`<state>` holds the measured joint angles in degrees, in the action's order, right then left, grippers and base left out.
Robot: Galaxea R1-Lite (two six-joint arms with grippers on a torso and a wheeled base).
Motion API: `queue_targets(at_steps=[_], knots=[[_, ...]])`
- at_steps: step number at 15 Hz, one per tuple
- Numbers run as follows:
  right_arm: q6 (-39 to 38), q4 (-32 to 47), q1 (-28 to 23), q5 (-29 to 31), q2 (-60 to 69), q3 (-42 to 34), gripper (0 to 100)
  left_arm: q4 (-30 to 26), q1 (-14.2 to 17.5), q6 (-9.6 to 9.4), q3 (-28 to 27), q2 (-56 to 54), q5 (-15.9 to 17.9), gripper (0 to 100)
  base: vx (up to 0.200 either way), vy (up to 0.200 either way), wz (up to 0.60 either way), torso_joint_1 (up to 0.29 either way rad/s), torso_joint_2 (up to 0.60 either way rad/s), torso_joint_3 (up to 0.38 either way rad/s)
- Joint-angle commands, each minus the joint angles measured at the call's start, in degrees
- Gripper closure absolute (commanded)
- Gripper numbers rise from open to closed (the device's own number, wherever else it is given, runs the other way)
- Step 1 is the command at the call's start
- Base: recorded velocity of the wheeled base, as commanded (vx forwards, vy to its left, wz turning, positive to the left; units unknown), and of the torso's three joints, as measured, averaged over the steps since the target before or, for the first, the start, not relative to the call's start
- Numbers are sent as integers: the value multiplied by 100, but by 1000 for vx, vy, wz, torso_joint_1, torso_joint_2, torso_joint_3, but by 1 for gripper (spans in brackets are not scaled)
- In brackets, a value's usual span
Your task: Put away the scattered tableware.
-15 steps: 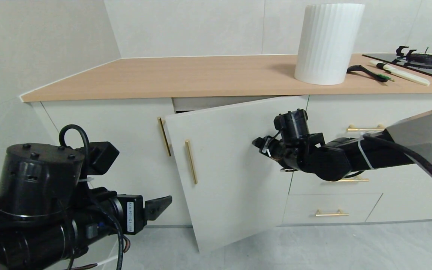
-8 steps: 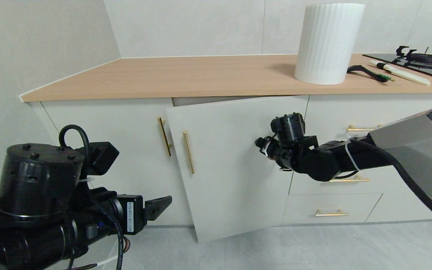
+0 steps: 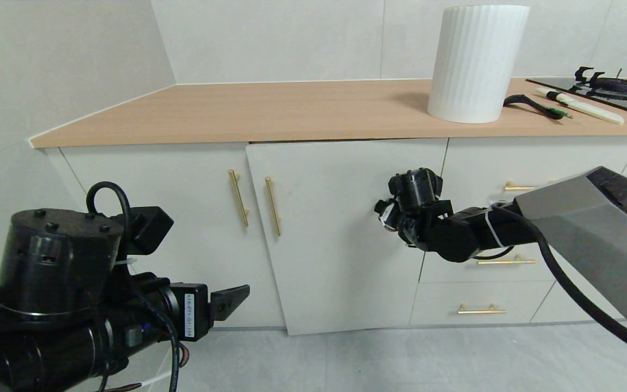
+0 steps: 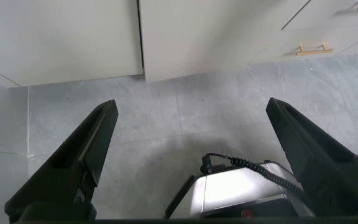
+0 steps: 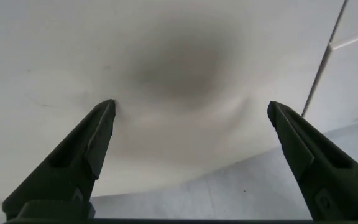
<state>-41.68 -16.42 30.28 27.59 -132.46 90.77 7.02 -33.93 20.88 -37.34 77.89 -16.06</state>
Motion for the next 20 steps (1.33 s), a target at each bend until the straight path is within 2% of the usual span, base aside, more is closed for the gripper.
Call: queue_targets(at_steps=[1, 4, 8, 14, 16, 18, 20], knots=[[11, -1, -22, 150, -131, 81, 0, 1, 0, 4, -1, -1, -3, 0, 0, 0, 0, 0, 0, 0], [20, 7, -66, 379, -298, 292, 0, 1, 0, 4, -1, -1, -3, 0, 0, 0, 0, 0, 0, 0], [20, 7, -101, 379, -315, 327, 0, 1, 0, 4, -1, -1, -3, 0, 0, 0, 0, 0, 0, 0], [28, 60, -57, 309, 45, -7, 0, 1, 0, 4, -1, -10, -3, 0, 0, 0, 0, 0, 0, 0], [28, 69, 13, -52, 441, -508, 0, 1, 0, 4, -1, -10, -3, 0, 0, 0, 0, 0, 0, 0], [213, 16, 83, -1089, 1249, -1589, 0, 1, 0, 4, -1, -28, -3, 0, 0, 0, 0, 0, 0, 0], [652, -1, 83, -2056, 2058, -2345, 0, 1, 0, -5, -1, -54, -3, 0, 0, 0, 0, 0, 0, 0]])
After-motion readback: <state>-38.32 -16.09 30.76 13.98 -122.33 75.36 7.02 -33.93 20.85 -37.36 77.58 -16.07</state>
